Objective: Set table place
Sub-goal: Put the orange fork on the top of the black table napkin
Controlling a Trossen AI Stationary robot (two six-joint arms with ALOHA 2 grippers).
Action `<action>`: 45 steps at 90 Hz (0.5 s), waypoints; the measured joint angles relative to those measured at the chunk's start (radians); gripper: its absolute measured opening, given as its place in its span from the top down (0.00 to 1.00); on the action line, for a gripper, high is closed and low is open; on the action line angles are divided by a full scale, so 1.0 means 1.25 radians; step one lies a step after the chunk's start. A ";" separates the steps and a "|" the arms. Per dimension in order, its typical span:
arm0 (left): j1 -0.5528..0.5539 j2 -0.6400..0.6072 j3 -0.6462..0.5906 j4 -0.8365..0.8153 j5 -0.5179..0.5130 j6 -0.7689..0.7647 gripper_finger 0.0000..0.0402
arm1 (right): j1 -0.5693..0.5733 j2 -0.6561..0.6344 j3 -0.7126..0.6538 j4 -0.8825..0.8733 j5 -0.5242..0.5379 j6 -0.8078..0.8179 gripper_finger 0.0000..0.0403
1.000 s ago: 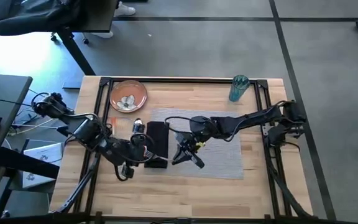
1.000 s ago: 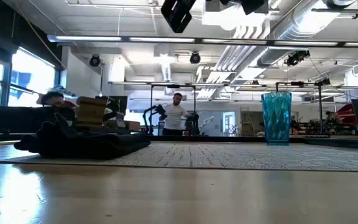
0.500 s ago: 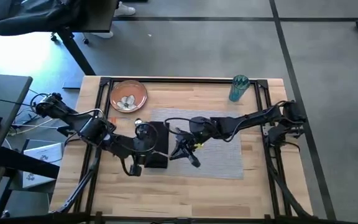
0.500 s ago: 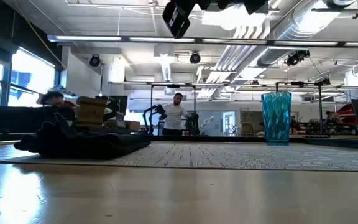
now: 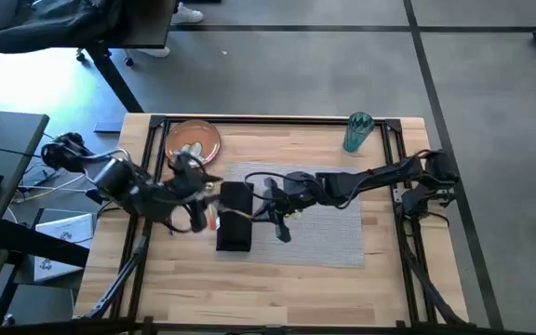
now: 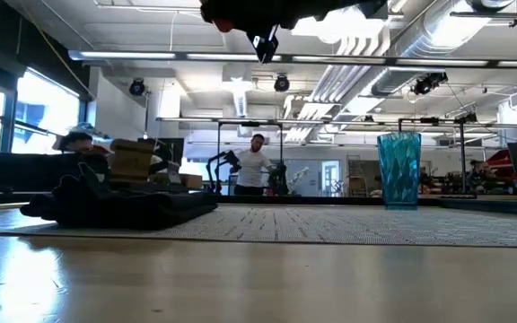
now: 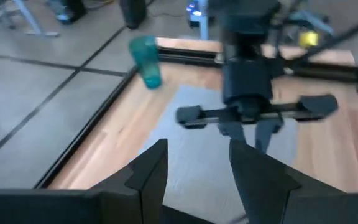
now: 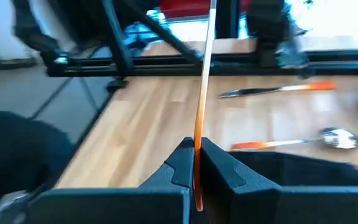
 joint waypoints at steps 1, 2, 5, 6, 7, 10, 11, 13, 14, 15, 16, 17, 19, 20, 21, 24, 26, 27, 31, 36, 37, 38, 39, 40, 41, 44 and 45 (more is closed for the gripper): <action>-0.001 -0.003 0.000 -0.009 -0.001 -0.010 0.62 | 0.000 -0.002 0.000 0.000 0.009 -0.003 1.00; -0.002 -0.005 0.000 -0.017 -0.003 -0.020 0.62 | -0.001 -0.004 0.000 0.000 0.019 -0.007 1.00; -0.005 -0.013 -0.004 -0.038 -0.013 -0.051 0.62 | -0.002 -0.011 0.000 0.001 0.049 -0.014 1.00; -0.006 -0.015 -0.006 -0.044 -0.016 -0.063 0.62 | -0.002 -0.014 0.000 0.002 0.060 -0.016 1.00; -0.007 -0.016 -0.008 -0.053 -0.020 -0.074 0.62 | -0.003 -0.017 0.000 0.002 0.071 -0.018 1.00; -0.009 -0.020 -0.015 -0.078 -0.037 -0.107 0.62 | -0.005 -0.026 0.000 0.000 0.104 -0.028 1.00; -0.011 -0.021 -0.018 -0.083 -0.044 -0.118 0.62 | -0.005 -0.029 0.000 0.000 0.117 -0.032 1.00; -0.012 -0.023 -0.025 -0.093 -0.054 -0.138 0.62 | -0.006 -0.036 0.000 -0.001 0.143 -0.038 1.00; -0.013 -0.024 -0.028 -0.097 -0.059 -0.147 0.62 | -0.006 -0.038 -0.001 -0.003 0.157 -0.043 1.00; -0.014 -0.025 -0.033 -0.098 -0.065 -0.156 0.62 | -0.006 -0.040 -0.001 -0.004 0.171 -0.049 1.00; -0.015 -0.025 -0.038 -0.099 -0.070 -0.165 0.62 | -0.006 -0.042 -0.001 -0.004 0.186 -0.054 1.00; -0.016 -0.026 -0.043 -0.100 -0.074 -0.173 0.62 | -0.006 -0.044 -0.001 -0.004 0.201 -0.057 1.00; -0.018 -0.029 -0.054 -0.100 -0.083 -0.188 0.62 | -0.005 -0.050 -0.001 -0.005 0.227 -0.066 1.00; -0.018 -0.030 -0.060 -0.100 -0.087 -0.196 0.62 | -0.005 -0.053 -0.001 -0.005 0.240 -0.070 1.00; -0.019 -0.030 -0.065 -0.099 -0.092 -0.203 0.62 | -0.005 -0.054 -0.001 -0.006 0.253 -0.074 1.00; -0.020 -0.030 -0.081 -0.097 -0.108 -0.225 0.62 | -0.005 -0.058 -0.002 -0.005 0.288 -0.083 1.00; -0.020 -0.030 -0.091 -0.090 -0.121 -0.238 0.62 | -0.005 -0.060 -0.002 -0.004 0.310 -0.089 1.00; -0.020 -0.030 -0.096 -0.083 -0.129 -0.244 0.62 | -0.005 -0.061 -0.002 -0.004 0.321 -0.092 1.00; -0.020 -0.029 -0.118 -0.055 -0.156 -0.261 0.62 | -0.005 -0.062 -0.002 -0.004 0.356 -0.099 1.00; -0.020 -0.028 -0.143 -0.026 -0.180 -0.267 0.62 | -0.006 -0.062 -0.003 -0.006 0.378 -0.100 1.00; -0.020 -0.028 -0.147 -0.020 -0.183 -0.266 0.62 | -0.007 -0.062 -0.003 -0.008 0.379 -0.100 1.00; -0.020 -0.028 -0.150 -0.014 -0.184 -0.265 0.62 | -0.007 -0.062 -0.003 -0.009 0.379 -0.100 1.00; -0.020 -0.027 -0.153 -0.009 -0.184 -0.262 0.62 | -0.007 -0.062 -0.003 -0.009 0.379 -0.099 1.00; -0.020 -0.027 -0.154 -0.006 -0.183 -0.259 0.62 | -0.007 -0.062 -0.003 -0.009 0.379 -0.099 1.00; -0.020 -0.027 -0.155 -0.006 -0.185 -0.256 0.62 | -0.008 -0.062 -0.003 -0.009 0.379 -0.099 1.00; -0.020 -0.026 -0.155 -0.007 -0.190 -0.243 0.62 | -0.008 -0.062 -0.003 -0.010 0.379 -0.099 1.00; -0.020 -0.026 -0.155 -0.008 -0.193 -0.238 0.62 | -0.007 -0.062 -0.003 -0.011 0.379 -0.098 1.00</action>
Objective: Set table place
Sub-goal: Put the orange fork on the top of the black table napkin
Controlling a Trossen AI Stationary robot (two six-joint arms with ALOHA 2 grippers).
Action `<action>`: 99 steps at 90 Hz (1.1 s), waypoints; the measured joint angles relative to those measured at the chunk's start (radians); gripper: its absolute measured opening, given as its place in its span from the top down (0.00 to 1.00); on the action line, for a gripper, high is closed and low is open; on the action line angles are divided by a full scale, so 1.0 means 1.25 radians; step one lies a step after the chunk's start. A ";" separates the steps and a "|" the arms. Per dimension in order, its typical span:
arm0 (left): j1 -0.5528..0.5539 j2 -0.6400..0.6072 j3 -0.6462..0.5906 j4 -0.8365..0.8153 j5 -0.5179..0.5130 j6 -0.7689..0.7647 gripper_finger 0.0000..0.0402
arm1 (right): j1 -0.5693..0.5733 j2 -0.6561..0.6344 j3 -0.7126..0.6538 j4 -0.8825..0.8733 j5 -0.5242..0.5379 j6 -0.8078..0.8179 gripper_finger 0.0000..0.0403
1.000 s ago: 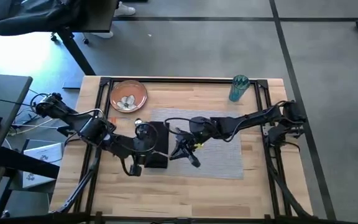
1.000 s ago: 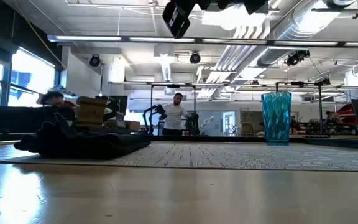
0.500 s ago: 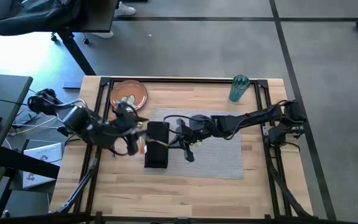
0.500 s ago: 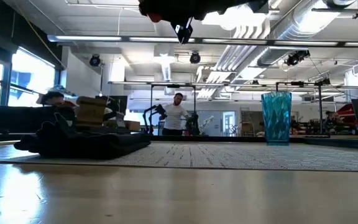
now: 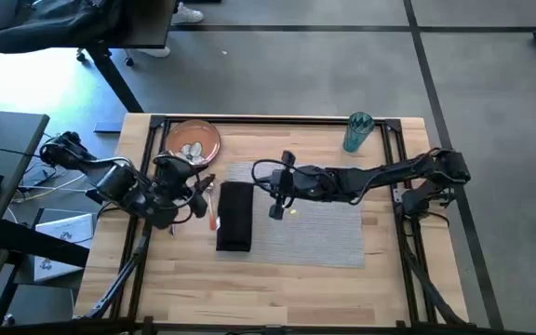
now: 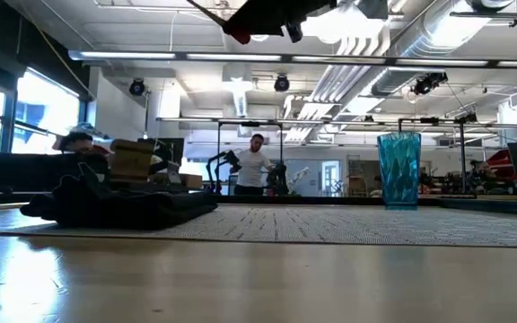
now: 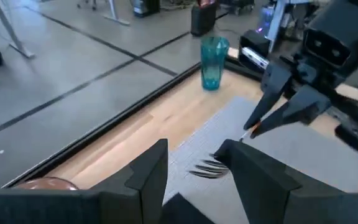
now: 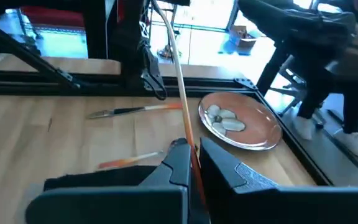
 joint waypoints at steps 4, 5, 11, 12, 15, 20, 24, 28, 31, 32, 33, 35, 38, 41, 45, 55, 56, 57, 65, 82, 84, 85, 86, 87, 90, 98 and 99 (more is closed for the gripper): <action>0.000 -0.005 0.002 -0.013 -0.008 0.017 0.62 | 0.000 0.000 0.001 -0.009 -0.004 0.000 1.00; 0.000 -0.007 0.003 -0.016 -0.011 0.021 0.62 | 0.000 0.000 0.001 -0.011 -0.007 0.000 1.00; 0.000 -0.025 0.016 -0.014 -0.035 0.040 0.62 | -0.001 -0.001 0.003 -0.020 -0.021 0.000 1.00; 0.000 -0.029 0.019 -0.014 -0.039 0.044 0.62 | -0.001 -0.001 0.004 -0.021 -0.022 0.001 1.00; -0.001 -0.040 0.026 -0.014 -0.052 0.059 0.62 | -0.001 -0.003 0.006 -0.023 -0.022 0.002 1.00; 0.001 -0.055 0.037 -0.015 -0.067 0.081 0.62 | -0.001 -0.005 0.007 -0.037 -0.017 0.003 1.00; 0.003 -0.070 0.043 -0.015 -0.075 0.090 0.62 | -0.002 -0.005 0.006 -0.052 0.012 0.007 1.00; 0.006 -0.086 0.047 -0.015 -0.078 0.092 0.62 | -0.002 -0.002 0.005 -0.057 0.034 0.006 1.00; 0.006 -0.099 0.047 -0.016 -0.077 0.091 0.62 | -0.002 -0.002 0.004 -0.061 0.057 0.006 1.00; 0.006 -0.103 0.047 -0.017 -0.075 0.092 0.62 | -0.003 -0.002 0.004 -0.062 0.060 0.006 1.00; 0.006 -0.106 0.047 -0.019 -0.073 0.092 0.62 | -0.003 -0.002 0.004 -0.062 0.064 0.006 1.00; 0.006 -0.113 0.047 -0.023 -0.068 0.092 0.62 | -0.003 -0.002 0.004 -0.060 0.073 0.006 1.00; 0.006 -0.123 0.047 -0.029 -0.062 0.091 0.62 | -0.005 -0.003 0.004 -0.060 0.077 0.007 1.00; 0.007 -0.133 0.047 -0.037 -0.056 0.085 0.62 | -0.008 -0.003 0.004 -0.061 0.076 0.007 1.00; 0.007 -0.145 0.046 -0.050 -0.043 0.059 0.62 | -0.010 -0.003 0.004 -0.064 0.079 0.012 1.00; 0.007 -0.154 0.036 -0.091 -0.010 -0.027 0.62 | -0.009 -0.003 0.004 -0.050 0.153 0.015 1.00; 0.007 -0.154 0.031 -0.092 -0.009 -0.034 0.62 | -0.009 -0.003 0.004 -0.046 0.161 0.015 1.00; 0.007 -0.154 0.026 -0.093 -0.009 -0.042 0.62 | -0.009 -0.003 0.004 -0.041 0.169 0.015 1.00; 0.007 -0.146 -0.024 -0.079 -0.008 -0.106 0.62 | -0.009 -0.003 0.004 0.016 0.216 -0.001 1.00; 0.033 -0.115 -0.136 0.084 -0.089 -0.187 0.62 | -0.007 -0.002 0.004 0.140 0.227 -0.062 1.00; 0.037 -0.110 -0.146 0.113 -0.098 -0.187 0.62 | -0.007 -0.002 0.004 0.146 0.226 -0.064 1.00; 0.040 -0.108 -0.150 0.127 -0.102 -0.186 0.62 | -0.007 -0.002 0.004 0.148 0.226 -0.065 1.00; 0.043 -0.106 -0.155 0.141 -0.106 -0.186 0.62 | -0.007 -0.002 0.004 0.150 0.225 -0.067 1.00; 0.045 -0.103 -0.157 0.155 -0.109 -0.184 0.62 | -0.007 -0.002 0.004 0.151 0.224 -0.069 1.00; 0.055 -0.095 -0.164 0.201 -0.116 -0.168 0.62 | -0.007 -0.001 0.004 0.155 0.223 -0.073 1.00; 0.083 -0.072 -0.167 0.322 -0.118 -0.085 0.62 | -0.007 0.005 0.004 0.157 0.223 -0.077 1.00; 0.086 -0.069 -0.167 0.336 -0.117 -0.075 0.62 | -0.007 0.007 0.004 0.158 0.222 -0.077 1.00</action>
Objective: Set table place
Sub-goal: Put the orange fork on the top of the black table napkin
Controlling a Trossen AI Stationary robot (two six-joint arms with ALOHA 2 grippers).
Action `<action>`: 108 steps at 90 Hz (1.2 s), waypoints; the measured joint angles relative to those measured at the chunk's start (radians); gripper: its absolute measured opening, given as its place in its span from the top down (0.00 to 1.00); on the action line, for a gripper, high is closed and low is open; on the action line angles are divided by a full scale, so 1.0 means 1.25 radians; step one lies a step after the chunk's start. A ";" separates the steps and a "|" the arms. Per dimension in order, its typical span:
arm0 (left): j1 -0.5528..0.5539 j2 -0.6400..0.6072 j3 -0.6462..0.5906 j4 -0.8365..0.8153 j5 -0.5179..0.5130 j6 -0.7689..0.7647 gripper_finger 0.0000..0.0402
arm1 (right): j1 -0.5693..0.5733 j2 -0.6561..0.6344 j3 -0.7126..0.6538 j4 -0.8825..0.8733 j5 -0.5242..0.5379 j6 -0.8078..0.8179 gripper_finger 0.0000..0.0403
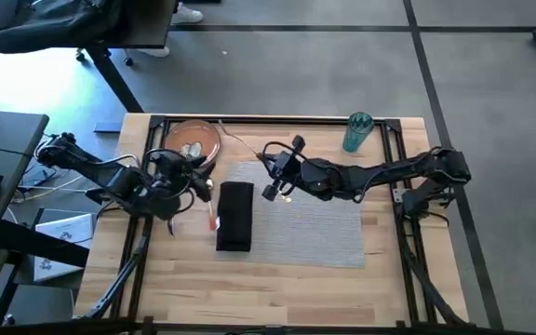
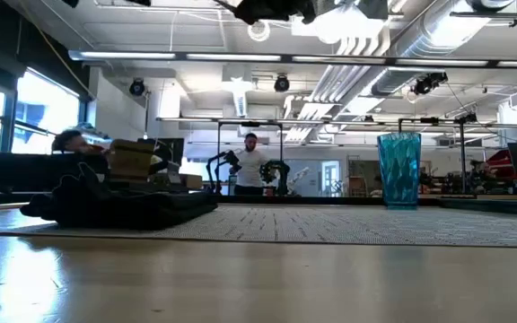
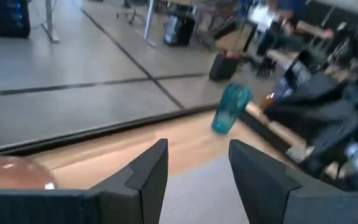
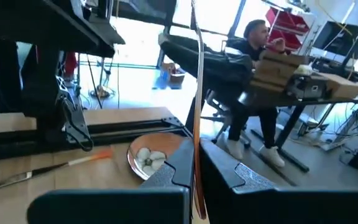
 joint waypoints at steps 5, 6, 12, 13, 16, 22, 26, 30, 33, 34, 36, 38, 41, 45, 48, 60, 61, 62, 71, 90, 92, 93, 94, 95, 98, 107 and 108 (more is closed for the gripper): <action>0.016 0.021 0.000 0.071 0.000 0.051 0.62 | 0.000 0.007 0.000 0.002 -0.003 0.000 1.00; 0.019 0.025 0.000 0.086 0.001 0.061 0.62 | 0.000 0.009 0.000 0.002 -0.003 0.000 1.00; 0.036 0.047 -0.001 0.172 0.012 0.135 0.62 | 0.000 0.019 0.000 0.009 -0.004 0.000 1.00; 0.040 0.050 -0.001 0.185 0.015 0.147 0.62 | 0.000 0.020 0.000 0.009 -0.004 0.000 1.00; 0.049 0.058 -0.001 0.221 0.024 0.176 0.62 | 0.000 0.024 0.000 0.008 0.000 -0.001 1.00; 0.066 0.074 -0.001 0.273 0.041 0.204 0.62 | 0.001 0.028 -0.001 0.008 0.008 -0.006 1.00; 0.076 0.085 -0.001 0.288 0.046 0.203 0.62 | 0.001 0.028 -0.001 0.008 0.011 -0.006 1.00; 0.085 0.094 -0.001 0.291 0.049 0.188 0.62 | 0.000 0.028 -0.001 0.011 0.012 -0.006 1.00; 0.091 0.098 -0.001 0.291 0.050 0.173 0.62 | 0.000 0.028 -0.001 0.014 0.013 -0.007 1.00; 0.092 0.099 -0.001 0.290 0.052 0.168 0.62 | 0.000 0.028 -0.001 0.015 0.013 -0.007 1.00; 0.096 0.102 -0.001 0.290 0.055 0.160 0.62 | 0.000 0.028 -0.001 0.016 0.013 -0.008 1.00; 0.101 0.104 -0.001 0.292 0.061 0.157 0.62 | 0.000 0.028 -0.001 0.018 0.013 -0.012 1.00; 0.108 0.108 -0.001 0.292 0.071 0.153 0.62 | 0.001 0.028 -0.001 0.019 0.013 -0.019 1.00; 0.115 0.115 -0.001 0.292 0.084 0.151 0.62 | 0.001 0.028 -0.001 0.019 0.013 -0.021 1.00; 0.119 0.119 -0.001 0.291 0.089 0.151 0.62 | 0.001 0.028 -0.001 0.019 0.014 -0.021 1.00; 0.130 0.125 -0.001 0.296 0.084 0.152 0.62 | 0.001 0.028 -0.001 0.018 0.013 -0.021 1.00; 0.131 0.124 -0.001 0.297 0.084 0.152 0.62 | 0.001 0.028 -0.001 0.018 0.013 -0.021 1.00; 0.132 0.124 -0.001 0.298 0.084 0.152 0.62 | 0.001 0.028 -0.001 0.018 0.013 -0.021 1.00; 0.138 0.124 -0.001 0.308 0.084 0.152 0.62 | 0.001 0.028 -0.001 0.016 0.014 -0.024 1.00; 0.146 0.124 -0.001 0.332 0.093 0.154 0.62 | 0.001 0.028 -0.001 0.013 0.013 -0.036 1.00; 0.146 0.124 -0.001 0.337 0.095 0.154 0.62 | 0.001 0.028 -0.001 0.012 0.014 -0.036 1.00; 0.146 0.124 -0.001 0.339 0.095 0.154 0.62 | 0.001 0.028 -0.001 0.011 0.013 -0.037 1.00; 0.147 0.124 -0.001 0.342 0.097 0.155 0.62 | 0.001 0.028 -0.001 0.011 0.014 -0.037 1.00; 0.147 0.124 -0.001 0.344 0.099 0.156 0.62 | 0.001 0.028 -0.001 0.011 0.014 -0.036 1.00; 0.151 0.124 -0.001 0.350 0.110 0.162 0.62 | 0.001 0.028 -0.001 0.011 0.014 -0.037 1.00; 0.162 0.126 -0.001 0.345 0.136 0.156 0.62 | 0.001 0.028 -0.001 0.017 0.023 -0.048 1.00; 0.163 0.127 -0.001 0.344 0.137 0.154 0.62 | 0.001 0.028 -0.001 0.018 0.023 -0.048 1.00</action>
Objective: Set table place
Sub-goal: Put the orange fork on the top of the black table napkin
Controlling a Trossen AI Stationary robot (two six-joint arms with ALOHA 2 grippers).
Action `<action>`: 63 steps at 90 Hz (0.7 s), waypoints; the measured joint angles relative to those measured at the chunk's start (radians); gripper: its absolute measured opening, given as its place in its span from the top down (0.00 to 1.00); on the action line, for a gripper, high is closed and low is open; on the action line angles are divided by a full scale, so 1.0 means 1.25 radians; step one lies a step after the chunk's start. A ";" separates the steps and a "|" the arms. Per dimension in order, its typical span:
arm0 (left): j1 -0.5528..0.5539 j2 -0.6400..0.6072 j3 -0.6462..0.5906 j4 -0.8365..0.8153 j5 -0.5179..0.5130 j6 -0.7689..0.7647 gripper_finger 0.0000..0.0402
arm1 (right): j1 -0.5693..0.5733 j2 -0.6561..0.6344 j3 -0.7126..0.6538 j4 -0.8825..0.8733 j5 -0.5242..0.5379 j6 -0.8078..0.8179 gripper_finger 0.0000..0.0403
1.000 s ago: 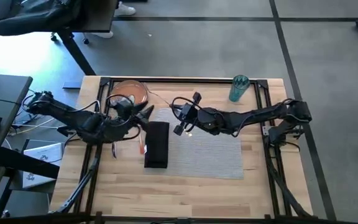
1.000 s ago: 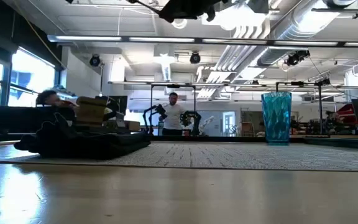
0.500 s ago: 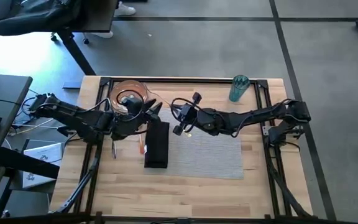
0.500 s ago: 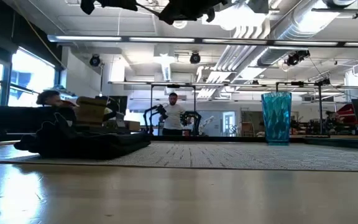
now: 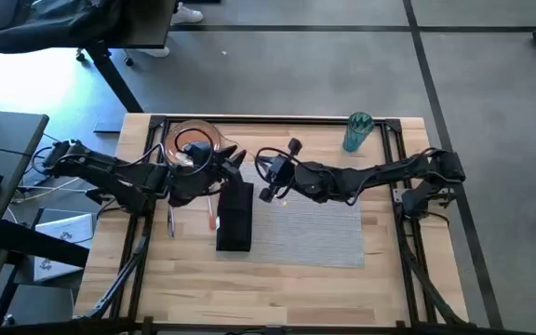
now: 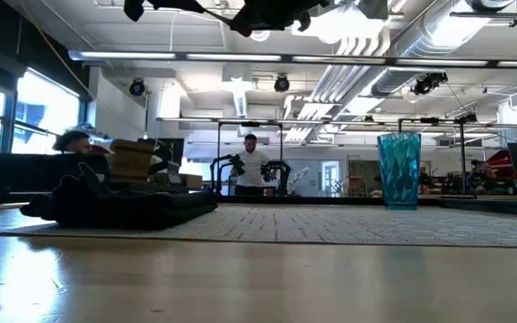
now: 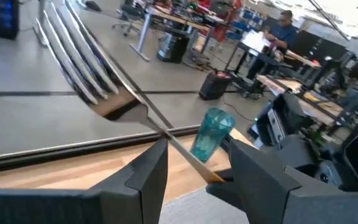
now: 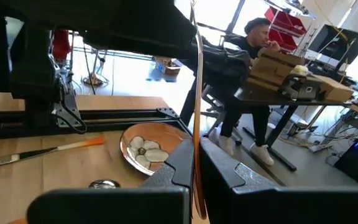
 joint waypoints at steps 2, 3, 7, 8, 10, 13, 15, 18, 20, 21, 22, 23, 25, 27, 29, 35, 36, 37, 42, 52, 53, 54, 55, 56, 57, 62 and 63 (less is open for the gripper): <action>0.001 0.002 0.000 0.000 0.000 -0.006 0.62 | 0.000 0.000 0.000 0.001 0.000 0.000 1.00; 0.003 0.003 0.000 0.000 0.000 -0.008 0.62 | 0.000 0.000 0.000 0.002 0.000 0.000 1.00; 0.006 0.008 0.000 -0.001 0.002 -0.016 0.62 | 0.000 0.000 0.000 0.003 0.000 0.000 1.00; 0.008 0.010 0.000 -0.001 0.002 -0.019 0.62 | 0.000 0.000 0.000 0.003 0.000 0.001 1.00; 0.011 0.013 0.000 -0.001 0.002 -0.024 0.62 | 0.002 0.000 0.000 0.003 0.000 0.005 1.00; 0.015 0.017 0.000 -0.002 0.003 -0.033 0.62 | 0.004 0.000 0.000 0.003 0.000 0.010 1.00; 0.017 0.021 0.000 -0.003 0.003 -0.037 0.62 | 0.006 0.000 0.000 0.003 0.000 0.012 1.00; 0.022 0.026 0.000 -0.002 0.006 -0.044 0.62 | 0.009 0.000 0.000 0.005 0.001 0.012 1.00; 0.025 0.027 0.000 -0.001 0.007 -0.050 0.62 | 0.012 0.000 0.000 0.008 0.001 0.009 1.00; 0.027 0.028 0.000 -0.002 0.008 -0.053 0.62 | 0.013 0.000 0.000 0.009 0.001 0.007 1.00; 0.028 0.029 0.000 -0.002 0.008 -0.054 0.62 | 0.015 0.000 0.000 0.010 0.001 0.006 1.00; 0.029 0.029 0.000 -0.003 0.008 -0.056 0.62 | 0.016 0.000 0.000 0.011 0.001 0.005 1.00; 0.031 0.031 0.000 0.000 0.009 -0.059 0.62 | 0.019 0.000 0.000 0.012 0.001 0.002 1.00; 0.033 0.032 0.000 0.003 0.008 -0.061 0.62 | 0.022 0.000 0.000 0.013 0.001 0.000 1.00; 0.036 0.033 0.000 0.006 0.007 -0.066 0.62 | 0.024 -0.001 0.000 0.014 0.001 -0.002 1.00; 0.042 0.033 0.000 0.011 0.002 -0.077 0.62 | 0.029 -0.001 0.000 0.013 0.004 -0.007 1.00; 0.042 0.033 0.000 0.012 0.002 -0.078 0.62 | 0.030 -0.001 0.000 0.013 0.005 -0.007 1.00; 0.043 0.033 0.000 0.013 0.002 -0.078 0.62 | 0.031 -0.001 0.000 0.013 0.005 -0.008 1.00; 0.047 0.033 0.000 0.019 0.003 -0.078 0.62 | 0.034 -0.001 0.000 0.013 0.006 -0.009 1.00; 0.047 0.033 0.000 0.024 0.009 -0.078 0.63 | 0.033 -0.001 0.000 0.012 0.006 -0.009 1.00; 0.047 0.033 0.000 0.023 0.009 -0.078 0.64 | 0.033 -0.001 0.000 0.012 0.006 -0.009 1.00; 0.047 0.033 0.000 0.023 0.009 -0.077 0.65 | 0.033 -0.001 0.000 0.012 0.006 -0.009 1.00; 0.047 0.033 0.000 0.023 0.009 -0.076 0.65 | 0.033 -0.001 0.000 0.012 0.006 -0.009 1.00; 0.047 0.033 0.000 0.023 0.009 -0.074 0.66 | 0.033 -0.001 0.000 0.012 0.006 -0.009 1.00; 0.047 0.033 0.000 0.024 0.009 -0.073 0.67 | 0.033 -0.001 0.000 0.012 0.006 -0.009 1.00; 0.047 0.033 0.000 0.024 0.009 -0.065 0.72 | 0.033 -0.001 0.000 0.012 0.006 -0.009 1.00; 0.047 0.033 0.000 0.024 0.009 -0.063 0.73 | 0.033 -0.001 0.000 0.012 0.006 -0.009 1.00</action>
